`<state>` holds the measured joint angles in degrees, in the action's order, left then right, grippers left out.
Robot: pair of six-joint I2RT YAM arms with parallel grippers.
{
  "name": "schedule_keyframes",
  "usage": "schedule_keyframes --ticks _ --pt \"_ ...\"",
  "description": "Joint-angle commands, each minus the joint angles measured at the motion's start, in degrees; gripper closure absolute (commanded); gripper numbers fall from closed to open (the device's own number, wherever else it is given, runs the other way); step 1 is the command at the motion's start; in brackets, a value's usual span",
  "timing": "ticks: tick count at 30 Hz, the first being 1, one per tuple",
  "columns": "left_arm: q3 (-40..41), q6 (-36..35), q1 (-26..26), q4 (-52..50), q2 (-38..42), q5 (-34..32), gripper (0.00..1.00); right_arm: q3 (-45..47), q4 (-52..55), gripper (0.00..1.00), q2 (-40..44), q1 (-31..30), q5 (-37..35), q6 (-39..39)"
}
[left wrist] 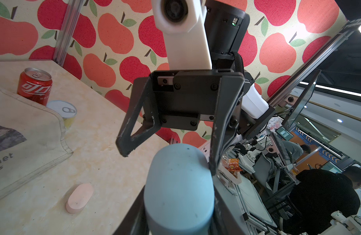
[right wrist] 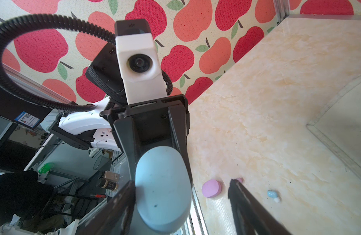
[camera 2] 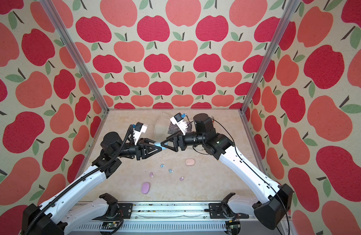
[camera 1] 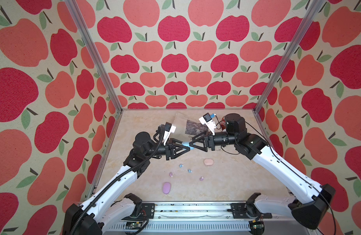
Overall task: Insert wireless bluetooth earbuds into charging case
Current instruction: Open the charging case.
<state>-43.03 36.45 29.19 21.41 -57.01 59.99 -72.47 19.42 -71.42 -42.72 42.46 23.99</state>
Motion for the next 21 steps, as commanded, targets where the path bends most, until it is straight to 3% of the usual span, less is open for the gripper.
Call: schedule_keyframes --ticks 1,21 --pt "-2.33 -1.62 0.31 0.84 1.19 0.85 0.86 0.41 2.82 0.24 -0.13 -0.57 -1.15 -2.01" --pt "-2.15 -1.53 1.08 -0.45 2.25 1.85 0.86 0.31 -0.6 0.28 -1.0 1.5 -8.39 1.07"
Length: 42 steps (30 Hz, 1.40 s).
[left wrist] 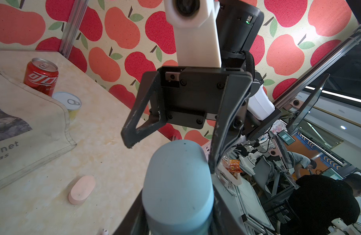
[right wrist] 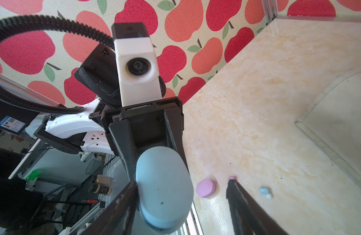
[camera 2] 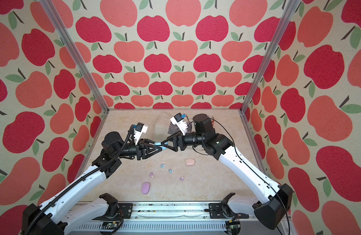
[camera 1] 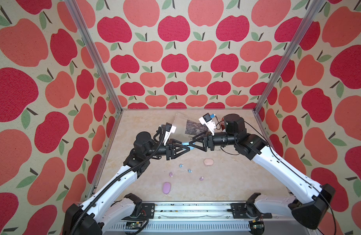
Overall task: Insert wireless bluetooth earbuds into charging case
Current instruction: Open the charging case, then pass the charging case.
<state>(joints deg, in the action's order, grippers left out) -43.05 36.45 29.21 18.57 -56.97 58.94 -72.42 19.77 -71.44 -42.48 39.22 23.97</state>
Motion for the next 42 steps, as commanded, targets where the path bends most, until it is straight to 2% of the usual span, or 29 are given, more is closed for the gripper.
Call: schedule_keyframes --ticks 1,14,22,36,42 --pt "-2.04 -1.53 1.14 2.44 2.3 2.99 0.86 0.24 -1.04 0.28 -0.85 1.5 -5.36 1.17" --pt "-1.65 -1.38 2.41 1.95 2.96 3.26 0.87 0.08 -2.37 0.29 -0.36 2.25 -7.69 1.16" --pt "-1.16 -1.55 2.49 2.25 3.21 1.82 0.86 1.16 -2.52 0.31 0.39 2.15 -4.33 -0.08" --pt "-2.82 -1.64 2.47 2.88 1.3 0.71 0.86 4.49 -0.08 0.43 2.8 0.68 -1.81 -2.78" --pt "-3.8 -1.72 2.52 2.11 0.3 0.87 0.86 4.24 -0.17 0.55 2.91 0.64 -1.78 -2.96"
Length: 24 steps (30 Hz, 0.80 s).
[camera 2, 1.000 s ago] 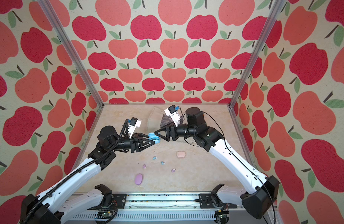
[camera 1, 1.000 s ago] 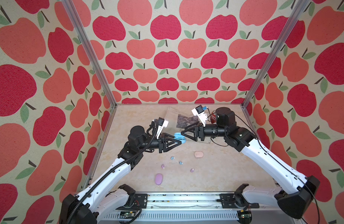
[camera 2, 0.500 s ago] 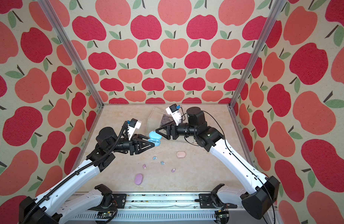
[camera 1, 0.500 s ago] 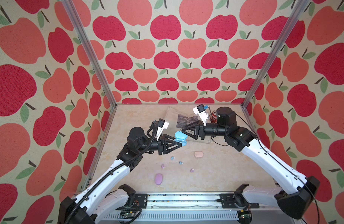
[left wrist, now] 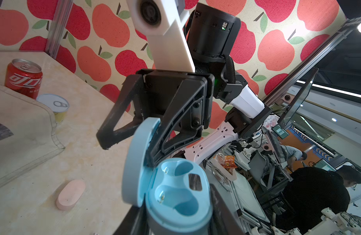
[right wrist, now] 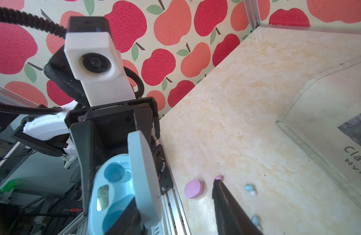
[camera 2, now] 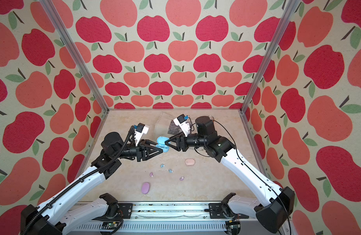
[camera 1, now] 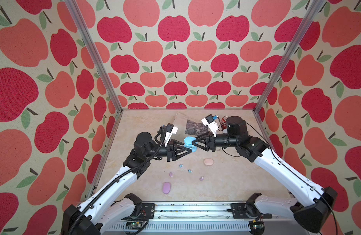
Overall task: Insert wireless bluetooth earbuds into charging case
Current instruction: Pass the charging case.
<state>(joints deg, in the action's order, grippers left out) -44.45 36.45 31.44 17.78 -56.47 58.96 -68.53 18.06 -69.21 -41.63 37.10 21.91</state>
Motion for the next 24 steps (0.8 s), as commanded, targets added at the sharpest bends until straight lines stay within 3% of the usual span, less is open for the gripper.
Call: schedule_keyframes --ticks 1,12,18,22,24 --pt "-2.4 -1.64 0.18 2.8 -0.3 0.83 0.86 0.19 1.53 0.58 0.76 -0.22 0.26 -0.98" --pt "-1.78 -1.54 0.21 3.14 -1.09 0.51 0.83 -0.13 0.4 0.9 1.89 -0.22 -0.63 -1.06" --pt "-0.76 -1.46 0.09 3.96 -0.42 -0.98 0.53 -0.21 -0.08 0.99 2.32 -0.29 -1.4 -0.98" --pt "0.21 -1.64 -0.44 3.82 1.05 -2.31 0.28 -0.46 0.16 1.0 2.83 -0.26 -2.37 -1.5" --pt "0.47 -2.05 -0.84 2.79 2.14 -3.2 0.21 -0.85 0.78 1.0 2.85 -0.21 -2.72 -2.27"
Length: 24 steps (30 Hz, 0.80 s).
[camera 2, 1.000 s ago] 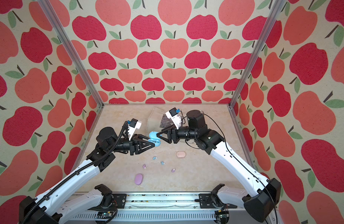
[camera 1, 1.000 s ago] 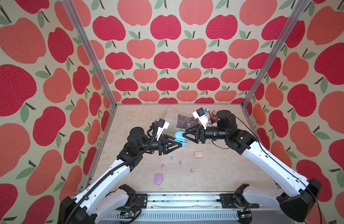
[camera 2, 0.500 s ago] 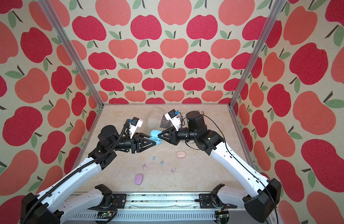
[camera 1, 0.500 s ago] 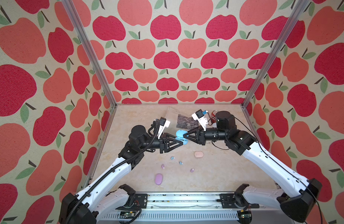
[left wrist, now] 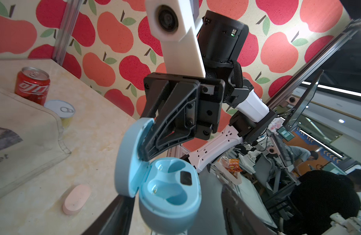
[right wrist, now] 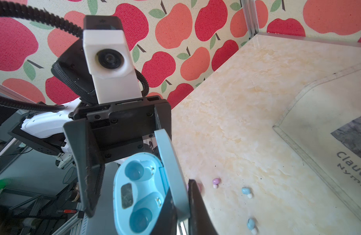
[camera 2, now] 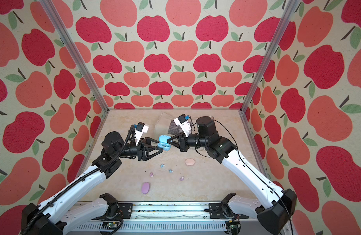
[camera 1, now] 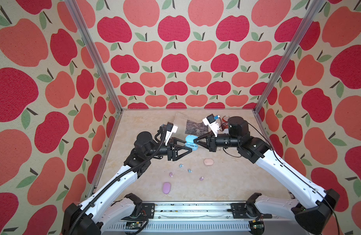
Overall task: Insert wireless bluetooth earbuds into charging case
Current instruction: Pass the charging case.
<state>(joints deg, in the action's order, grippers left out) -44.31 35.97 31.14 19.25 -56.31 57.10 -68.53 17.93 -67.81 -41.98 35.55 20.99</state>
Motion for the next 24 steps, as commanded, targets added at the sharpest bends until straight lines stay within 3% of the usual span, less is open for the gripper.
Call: schedule_keyframes --ticks 1,6,9,13,18,24 --pt "0.3 -2.17 -0.89 0.48 2.69 -1.55 0.18 -1.29 1.72 1.0 1.41 0.07 -1.34 -1.96" --pt "-1.97 -8.85 -3.19 -8.46 6.53 -4.55 0.14 -4.16 6.92 1.0 0.8 -1.15 -2.84 -6.77" --pt "-6.36 -18.59 -3.73 -18.93 7.37 -6.84 0.14 -5.42 9.12 1.0 0.44 -2.52 -3.82 -9.27" --pt "-13.98 -31.72 -3.75 -35.41 5.08 -8.72 0.23 -7.01 10.96 1.0 -0.19 -4.34 -4.48 -11.43" --pt "-17.1 -35.93 -3.51 -39.12 3.78 -8.67 0.29 -8.72 13.36 1.0 -1.77 -6.95 -6.26 -13.65" --pt "-17.56 -36.65 -2.85 -40.13 2.91 -7.72 0.45 -8.96 12.39 1.0 -1.95 -7.85 -6.66 -13.5"
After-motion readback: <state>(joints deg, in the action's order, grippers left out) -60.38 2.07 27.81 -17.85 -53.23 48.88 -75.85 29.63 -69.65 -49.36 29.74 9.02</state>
